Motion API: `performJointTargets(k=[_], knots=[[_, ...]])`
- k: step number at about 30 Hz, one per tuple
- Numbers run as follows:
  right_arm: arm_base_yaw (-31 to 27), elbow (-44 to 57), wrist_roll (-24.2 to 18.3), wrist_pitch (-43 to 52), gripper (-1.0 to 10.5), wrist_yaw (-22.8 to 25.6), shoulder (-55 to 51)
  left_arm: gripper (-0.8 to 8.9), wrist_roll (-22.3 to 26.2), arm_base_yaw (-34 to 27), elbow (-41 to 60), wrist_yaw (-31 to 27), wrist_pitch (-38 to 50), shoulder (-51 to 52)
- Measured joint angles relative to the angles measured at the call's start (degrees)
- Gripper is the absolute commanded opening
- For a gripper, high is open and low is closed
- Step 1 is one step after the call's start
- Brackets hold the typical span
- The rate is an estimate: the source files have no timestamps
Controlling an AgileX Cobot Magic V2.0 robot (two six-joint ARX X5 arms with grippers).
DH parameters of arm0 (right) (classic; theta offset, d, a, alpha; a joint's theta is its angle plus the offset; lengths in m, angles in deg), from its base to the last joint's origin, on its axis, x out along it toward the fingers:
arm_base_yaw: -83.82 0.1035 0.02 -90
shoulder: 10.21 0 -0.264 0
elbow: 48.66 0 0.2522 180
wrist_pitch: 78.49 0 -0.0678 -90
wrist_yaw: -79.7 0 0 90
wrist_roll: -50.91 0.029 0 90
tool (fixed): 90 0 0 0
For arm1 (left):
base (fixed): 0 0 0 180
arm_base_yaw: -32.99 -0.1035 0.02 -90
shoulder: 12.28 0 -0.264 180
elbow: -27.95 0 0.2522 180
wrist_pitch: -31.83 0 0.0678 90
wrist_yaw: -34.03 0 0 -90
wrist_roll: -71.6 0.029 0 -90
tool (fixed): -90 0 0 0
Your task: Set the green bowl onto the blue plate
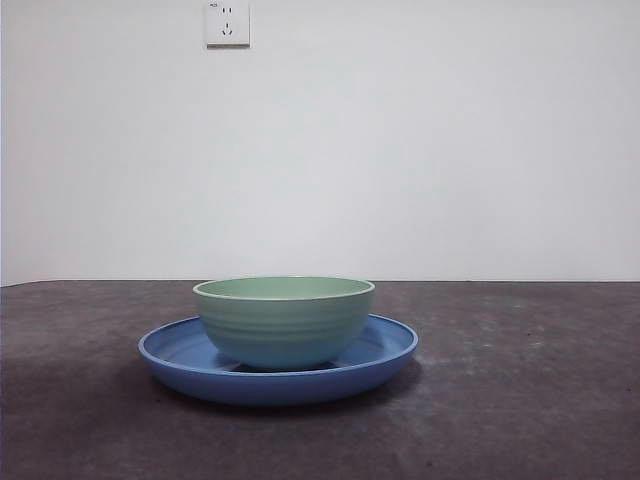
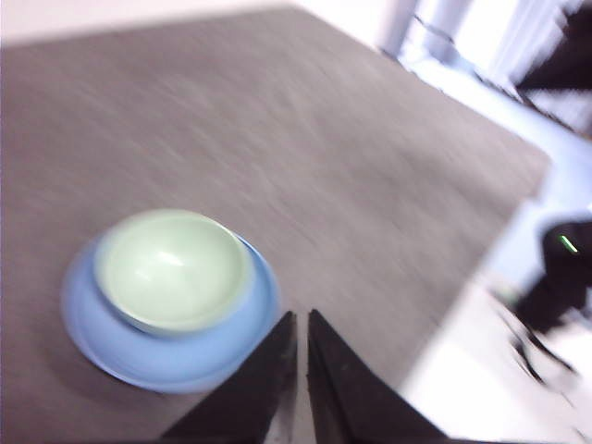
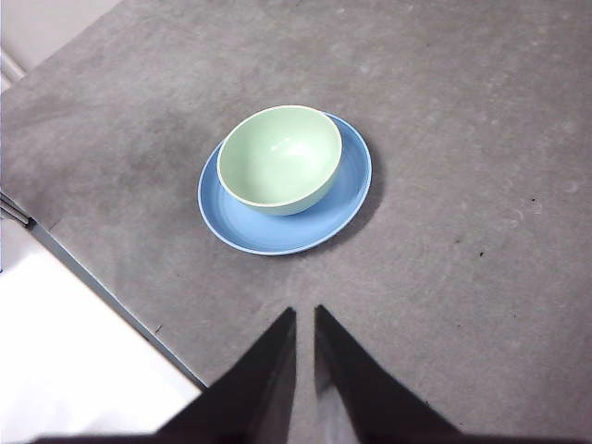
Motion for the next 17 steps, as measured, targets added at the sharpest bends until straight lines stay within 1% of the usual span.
performJointTargets(k=[2,3,5,8,10,12,15,17], knots=[[0.0,0.0,0.0,0.0,0.3,0.0,0.0,0.19,0.6,-4.7,1.2,-1.0,2.8,1.6],[0.0,0.0,0.0,0.0,0.3,0.0,0.0,0.19,1.1,-7.5,2.4,-2.5,4.7,2.4],[0.0,0.0,0.0,0.0,0.3,0.0,0.0,0.19,2.8,-13.0,5.8,-6.8,8.1,4.2],[0.0,0.0,0.0,0.0,0.3,0.0,0.0,0.19,6.6,-21.0,12.9,-13.6,12.6,7.9],[0.0,0.0,0.0,0.0,0.3,0.0,0.0,0.19,8.4,-25.0,18.3,-16.4,16.2,10.7],[0.0,0.0,0.0,0.0,0.3,0.0,0.0,0.19,9.5,-28.1,24.1,-18.0,20.8,13.2],[0.0,0.0,0.0,0.0,0.3,0.0,0.0,0.19,9.8,-32.1,33.7,-18.2,29.0,15.9],[0.0,0.0,0.0,0.0,0.3,0.0,0.0,0.19,9.6,-33.7,39.0,-18.2,33.1,17.0]])
